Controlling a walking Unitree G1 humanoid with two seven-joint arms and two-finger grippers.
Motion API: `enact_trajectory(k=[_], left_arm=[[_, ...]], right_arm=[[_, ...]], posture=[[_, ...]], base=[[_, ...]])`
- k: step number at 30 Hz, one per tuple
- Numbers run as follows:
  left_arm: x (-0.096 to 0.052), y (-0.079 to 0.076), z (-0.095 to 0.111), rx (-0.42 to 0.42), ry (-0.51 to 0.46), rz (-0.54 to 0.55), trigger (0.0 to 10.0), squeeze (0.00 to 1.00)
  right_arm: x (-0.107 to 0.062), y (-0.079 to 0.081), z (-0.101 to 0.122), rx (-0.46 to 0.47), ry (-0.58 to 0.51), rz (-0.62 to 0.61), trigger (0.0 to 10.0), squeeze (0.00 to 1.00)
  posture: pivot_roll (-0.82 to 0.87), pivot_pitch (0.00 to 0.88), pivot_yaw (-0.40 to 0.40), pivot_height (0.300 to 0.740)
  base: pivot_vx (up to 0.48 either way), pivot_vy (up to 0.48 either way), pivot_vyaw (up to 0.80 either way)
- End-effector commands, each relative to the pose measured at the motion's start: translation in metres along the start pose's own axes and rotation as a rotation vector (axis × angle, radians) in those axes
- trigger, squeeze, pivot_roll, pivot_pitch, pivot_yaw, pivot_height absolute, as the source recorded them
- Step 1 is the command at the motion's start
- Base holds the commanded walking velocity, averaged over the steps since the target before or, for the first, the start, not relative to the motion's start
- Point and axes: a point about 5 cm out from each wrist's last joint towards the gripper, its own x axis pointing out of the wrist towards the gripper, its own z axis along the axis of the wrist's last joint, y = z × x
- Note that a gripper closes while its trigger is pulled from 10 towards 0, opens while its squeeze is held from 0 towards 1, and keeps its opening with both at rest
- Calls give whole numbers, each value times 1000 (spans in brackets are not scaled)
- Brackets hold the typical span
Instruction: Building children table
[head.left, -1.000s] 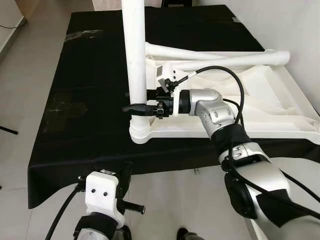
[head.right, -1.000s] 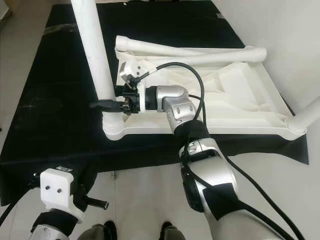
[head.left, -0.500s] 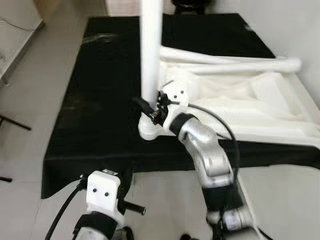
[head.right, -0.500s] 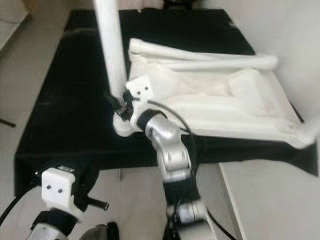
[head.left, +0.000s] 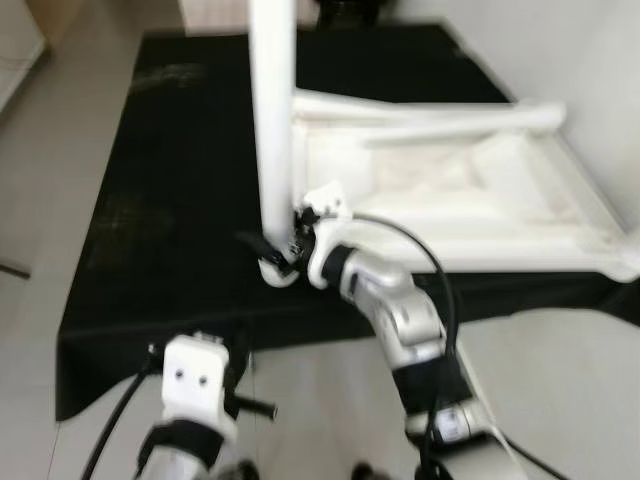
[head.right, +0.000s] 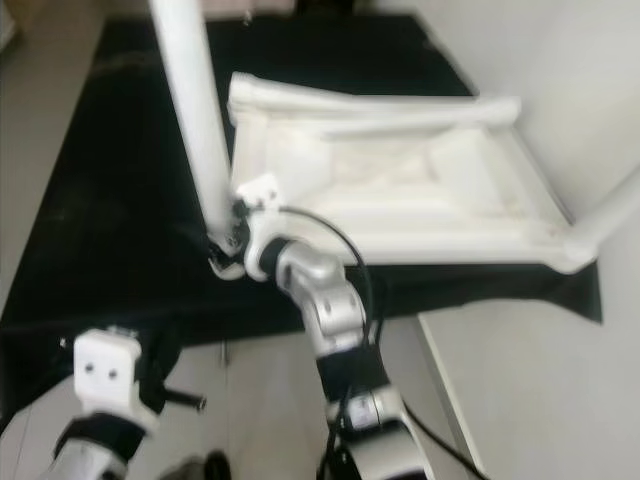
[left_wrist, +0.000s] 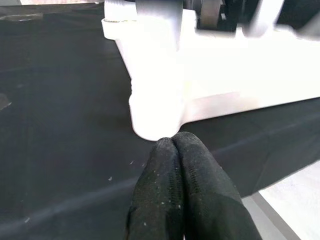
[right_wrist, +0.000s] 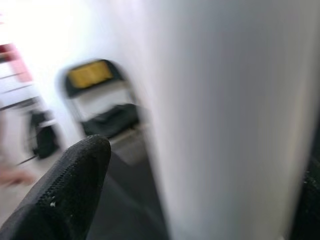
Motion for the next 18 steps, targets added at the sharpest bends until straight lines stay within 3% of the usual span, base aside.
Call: enact_trajectory(k=[1,2,7,11,12,13,14,15,18], left_arm=[[-2,-1,-5,4,25,2,10000,0],[-3,-1,-5,3,25,1,10000,0],[-3,-2,-5,1,23,-1,10000,0],[-4,-4,-4,-3,22,0,10000,0],[-4,-4,-3,-3,21,0,10000,0],[-4,-4,-3,-3,21,0,10000,0],[-4,-5,-3,-4,20,-1,10000,0],[-5,-5,-3,-6,21,-3,10000,0],[-5,-6,-3,-7,21,-4,10000,0]], right_arm=[[-2,1,7,-75,8,164,10000,1000],[-2,0,14,-109,15,237,10000,0],[-3,-4,21,-146,20,340,10000,0],[-1,-16,31,-134,23,425,10000,0],[-1,-17,32,-128,34,453,9255,0],[-1,-17,32,-128,34,453,9255,0],[-1,-18,32,-123,42,485,6627,0],[-1,-19,32,-122,49,505,0,0],[-2,-20,33,-124,53,522,0,0]], posture=[[-1,211,-23,740],[2,214,-23,740],[6,218,-26,740],[10,228,-32,740],[11,231,-33,740],[11,231,-33,740],[12,235,-34,740],[11,236,-33,740],[11,236,-33,740]], base=[[0,0,0],[0,0,0],[0,0,0],[0,0,0],[0,0,0],[0,0,0],[0,0,0],[0,0,0],[0,0,0]])
